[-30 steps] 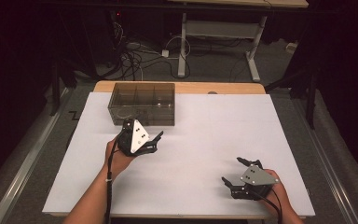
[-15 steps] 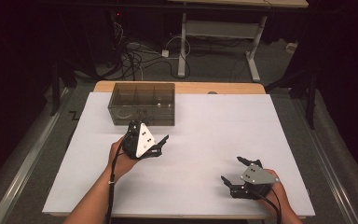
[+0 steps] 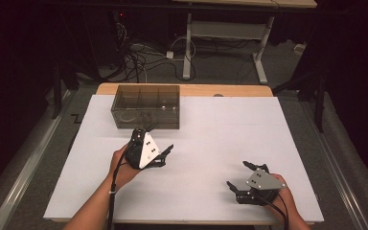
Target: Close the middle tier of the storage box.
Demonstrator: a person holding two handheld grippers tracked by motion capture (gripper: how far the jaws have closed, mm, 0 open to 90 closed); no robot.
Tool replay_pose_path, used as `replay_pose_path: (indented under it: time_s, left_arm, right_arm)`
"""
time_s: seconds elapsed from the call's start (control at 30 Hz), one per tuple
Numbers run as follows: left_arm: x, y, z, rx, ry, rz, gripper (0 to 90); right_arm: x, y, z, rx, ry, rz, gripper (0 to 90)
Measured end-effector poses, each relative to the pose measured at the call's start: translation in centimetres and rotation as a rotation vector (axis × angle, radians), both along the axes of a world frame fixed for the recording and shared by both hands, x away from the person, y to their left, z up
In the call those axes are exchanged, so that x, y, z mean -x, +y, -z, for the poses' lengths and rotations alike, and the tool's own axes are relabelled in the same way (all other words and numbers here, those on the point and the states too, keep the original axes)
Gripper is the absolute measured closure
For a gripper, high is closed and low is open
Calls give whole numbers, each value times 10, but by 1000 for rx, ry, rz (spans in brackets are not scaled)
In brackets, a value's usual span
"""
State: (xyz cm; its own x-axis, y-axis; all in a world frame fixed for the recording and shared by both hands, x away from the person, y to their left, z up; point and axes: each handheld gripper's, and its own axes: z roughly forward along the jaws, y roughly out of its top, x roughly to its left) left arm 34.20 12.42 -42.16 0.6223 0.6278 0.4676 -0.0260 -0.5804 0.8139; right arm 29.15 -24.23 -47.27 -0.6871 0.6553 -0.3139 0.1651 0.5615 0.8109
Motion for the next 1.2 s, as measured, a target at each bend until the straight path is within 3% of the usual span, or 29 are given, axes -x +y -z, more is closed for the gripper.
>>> replay_pose_path:
  time_s: [0.47, 0.67, 1.0, 1.2]
  left_arm:
    - [17, 4, 1, -30, -12, 12, 197]
    - [20, 9, 6, -33, 3, 12, 197]
    - [27, 19, 14, -73, 21, 7, 197]
    - [30, 26, 21, -70, 40, -4, 197]
  right_arm:
    - [1, 2, -1, 7, -2, 5, 163]
    - [2, 3, -1, 11, -7, -4, 163]
    - [3, 4, -2, 24, -12, -1, 163]
    - [3, 4, -2, 23, -10, 0, 163]
